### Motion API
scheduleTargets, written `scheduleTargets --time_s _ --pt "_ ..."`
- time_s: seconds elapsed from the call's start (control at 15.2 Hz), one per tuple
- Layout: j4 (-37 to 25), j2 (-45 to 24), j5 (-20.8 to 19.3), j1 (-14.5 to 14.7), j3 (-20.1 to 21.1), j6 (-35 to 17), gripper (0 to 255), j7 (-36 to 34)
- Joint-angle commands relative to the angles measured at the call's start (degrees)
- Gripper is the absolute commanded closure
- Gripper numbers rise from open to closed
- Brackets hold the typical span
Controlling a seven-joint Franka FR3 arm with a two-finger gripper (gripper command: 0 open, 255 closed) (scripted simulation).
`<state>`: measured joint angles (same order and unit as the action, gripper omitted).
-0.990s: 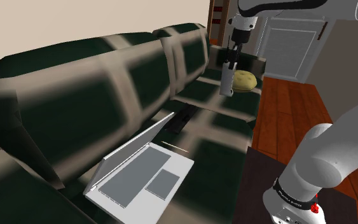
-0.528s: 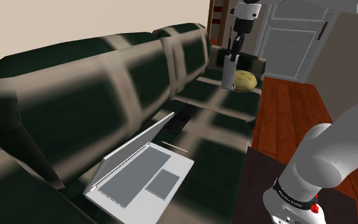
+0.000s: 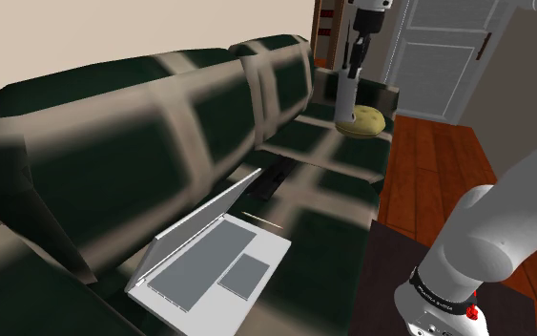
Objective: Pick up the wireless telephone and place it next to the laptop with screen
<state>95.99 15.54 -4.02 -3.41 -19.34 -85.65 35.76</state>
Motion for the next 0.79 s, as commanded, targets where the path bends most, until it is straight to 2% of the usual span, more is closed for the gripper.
scheduleTargets --time_s 0.0,0.33,0.73 --pt "-2.62 -0.88 0.25 0.01 -0.2 1.76 255 0.35" --pt "-8.52 -2.97 0.87 0.08 -0.53 5.67 255 0.84" --pt "-9.47 -4.39 1.69 3.22 4.7 5.46 255 -7.58"
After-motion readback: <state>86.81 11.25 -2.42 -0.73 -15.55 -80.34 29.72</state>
